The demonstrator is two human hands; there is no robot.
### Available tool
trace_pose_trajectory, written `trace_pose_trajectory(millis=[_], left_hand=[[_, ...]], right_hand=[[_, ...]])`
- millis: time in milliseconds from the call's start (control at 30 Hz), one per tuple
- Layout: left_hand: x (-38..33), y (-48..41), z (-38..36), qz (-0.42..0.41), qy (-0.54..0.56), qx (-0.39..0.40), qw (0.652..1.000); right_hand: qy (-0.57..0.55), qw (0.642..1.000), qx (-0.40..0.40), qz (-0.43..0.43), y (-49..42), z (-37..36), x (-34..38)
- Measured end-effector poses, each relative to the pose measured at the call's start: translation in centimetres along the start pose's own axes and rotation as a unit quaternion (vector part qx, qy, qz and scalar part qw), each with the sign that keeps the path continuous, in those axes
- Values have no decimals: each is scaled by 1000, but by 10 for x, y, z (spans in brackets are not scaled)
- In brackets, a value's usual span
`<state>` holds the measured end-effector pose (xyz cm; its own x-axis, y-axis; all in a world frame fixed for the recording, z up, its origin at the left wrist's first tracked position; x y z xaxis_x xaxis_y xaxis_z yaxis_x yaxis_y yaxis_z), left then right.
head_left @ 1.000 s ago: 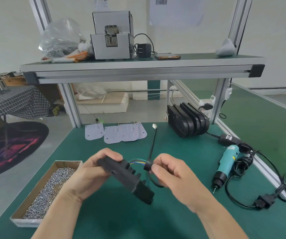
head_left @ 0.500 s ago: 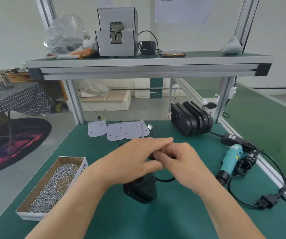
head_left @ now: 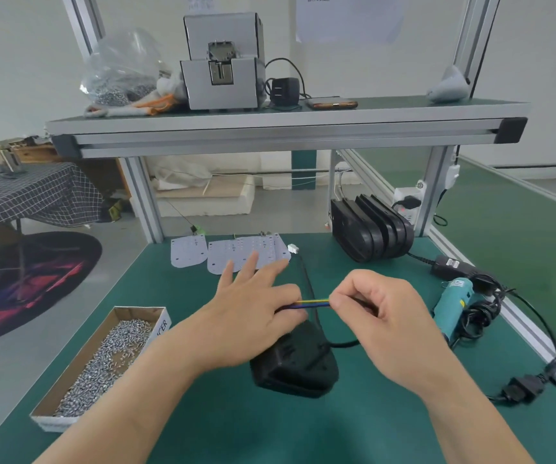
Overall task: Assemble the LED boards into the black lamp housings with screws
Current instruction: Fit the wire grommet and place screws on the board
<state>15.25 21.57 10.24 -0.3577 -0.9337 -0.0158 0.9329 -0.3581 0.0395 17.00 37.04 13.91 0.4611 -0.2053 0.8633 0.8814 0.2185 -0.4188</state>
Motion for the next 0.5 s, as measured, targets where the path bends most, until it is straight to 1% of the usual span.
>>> trace_pose_trajectory(millis=[67,133,200,267,300,367,400,433,500], left_hand=[[2,2,0,-8,94,12,996],[-1,2,6,-32,154,-17,987],[-10,1,11,-56,141,-51,987],[-22,-2,10,-68,97,-58,991],[-27,-4,9,-68,70,-56,994],[-35,-9,8,-62,22,-52,997],[-38,-12,9,-61,7,-52,997],[-41,-14,11,-60,1,-53,997],[-44,-16,14,-63,10,-51,997]], right_hand=[[-5,1000,5,0,1,2,0],[-9,999,18,-27,1,4,-6],[25,996,47,-70,-1,7,-14],[122,985,82,-86,-4,9,-15],[192,973,102,-79,-5,7,-13],[340,927,154,-41,-5,-10,-3],[381,906,180,-25,-3,-23,-1],[387,900,198,-23,0,-34,-1],[360,908,214,-29,3,-47,-4]])
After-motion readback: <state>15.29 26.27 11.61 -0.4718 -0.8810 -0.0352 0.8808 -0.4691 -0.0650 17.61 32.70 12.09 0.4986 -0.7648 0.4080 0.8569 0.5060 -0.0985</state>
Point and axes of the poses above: each hand's wrist, its own y-axis away from the middle knuckle, its own z-axis out of the back of the hand, x = y × z, the point moved 10 cm from there along -y, towards the middle knuckle, and after that the axes turned 12 degrees about -y, right-handed, at the moved point
